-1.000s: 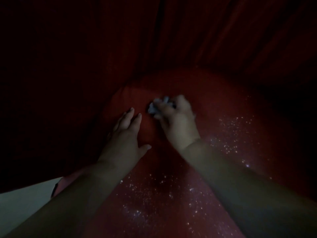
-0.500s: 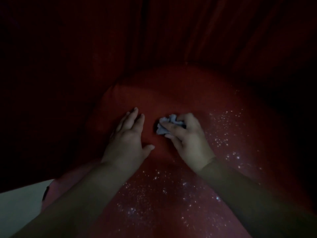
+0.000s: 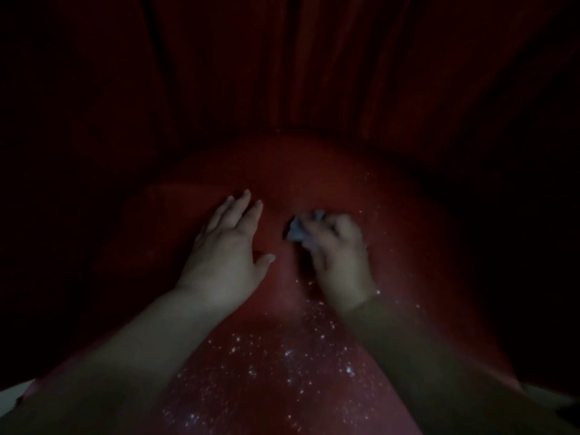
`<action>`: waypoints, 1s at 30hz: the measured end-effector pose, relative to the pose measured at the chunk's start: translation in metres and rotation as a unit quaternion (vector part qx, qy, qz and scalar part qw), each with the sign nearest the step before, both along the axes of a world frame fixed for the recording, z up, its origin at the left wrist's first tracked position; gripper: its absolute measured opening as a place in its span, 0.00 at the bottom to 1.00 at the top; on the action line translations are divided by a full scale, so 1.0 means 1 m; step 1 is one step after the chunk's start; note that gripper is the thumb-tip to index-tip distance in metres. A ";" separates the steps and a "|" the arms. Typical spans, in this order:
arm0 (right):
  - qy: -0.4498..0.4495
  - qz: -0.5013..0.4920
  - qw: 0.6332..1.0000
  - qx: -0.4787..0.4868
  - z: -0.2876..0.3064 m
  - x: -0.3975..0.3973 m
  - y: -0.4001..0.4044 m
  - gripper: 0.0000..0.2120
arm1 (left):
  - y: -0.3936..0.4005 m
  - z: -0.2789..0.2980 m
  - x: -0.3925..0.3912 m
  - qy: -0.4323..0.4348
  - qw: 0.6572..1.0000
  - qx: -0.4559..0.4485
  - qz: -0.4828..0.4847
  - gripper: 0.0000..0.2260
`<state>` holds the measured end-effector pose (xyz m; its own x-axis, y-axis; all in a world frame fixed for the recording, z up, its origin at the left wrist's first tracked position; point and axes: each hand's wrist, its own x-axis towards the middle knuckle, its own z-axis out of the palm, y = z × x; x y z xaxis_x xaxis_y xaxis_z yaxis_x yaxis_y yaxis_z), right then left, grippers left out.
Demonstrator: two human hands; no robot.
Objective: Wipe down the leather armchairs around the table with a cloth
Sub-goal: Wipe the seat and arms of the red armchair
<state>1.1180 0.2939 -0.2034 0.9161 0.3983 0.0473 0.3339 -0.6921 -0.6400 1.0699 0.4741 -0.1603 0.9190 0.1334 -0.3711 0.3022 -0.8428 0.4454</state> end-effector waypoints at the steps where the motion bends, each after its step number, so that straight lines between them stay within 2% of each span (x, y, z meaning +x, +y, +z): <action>1: 0.008 0.022 1.000 0.007 0.002 -0.012 -0.002 0.16 | 0.000 0.000 0.003 0.001 1.000 0.002 -0.004 0.37; 3: 0.019 0.029 0.999 0.032 0.008 -0.010 -0.008 0.14 | 0.000 0.000 0.008 0.005 1.000 0.006 -0.008 0.35; 6: -0.031 -0.051 0.997 0.058 0.015 0.043 -0.020 0.15 | -0.001 -0.001 0.014 0.007 1.000 0.006 -0.012 0.33; 9: -0.001 -0.102 0.995 -0.009 0.013 0.089 -0.038 0.16 | -0.006 -0.004 0.021 0.009 1.000 0.007 -0.013 0.32; 12: 0.018 -0.065 0.997 -0.041 0.004 0.053 -0.044 0.14 | -0.014 -0.007 0.024 0.018 1.000 -0.001 -0.009 0.32; 16: 0.038 -0.032 0.997 0.050 0.013 0.014 -0.052 0.14 | -0.019 -0.009 0.021 0.028 1.000 -0.004 -0.008 0.33; 19: -0.010 -0.127 0.991 0.038 0.012 0.054 -0.054 0.15 | -0.017 -0.013 0.022 0.032 0.999 -0.005 -0.015 0.34; 21: 0.002 -0.161 0.987 0.007 0.011 0.091 -0.049 0.16 | -0.017 -0.016 0.020 0.030 0.999 -0.006 -0.013 0.35; 23: 0.048 -0.134 0.990 -0.021 0.005 0.116 -0.040 0.15 | -0.020 -0.019 0.016 0.025 1.000 -0.003 -0.014 0.36; 25: 0.056 -0.090 0.994 -0.015 0.003 0.121 -0.029 0.14 | -0.021 -0.020 0.016 0.014 1.000 -0.005 -0.005 0.36; 27: 0.053 -0.038 0.998 0.016 0.004 0.105 -0.026 0.15 | -0.022 -0.020 0.017 0.008 1.000 -0.003 0.002 0.36; 30: 0.056 0.035 0.998 0.006 0.007 0.061 -0.043 0.15 | -0.020 -0.018 0.019 0.012 1.000 0.004 -0.006 0.36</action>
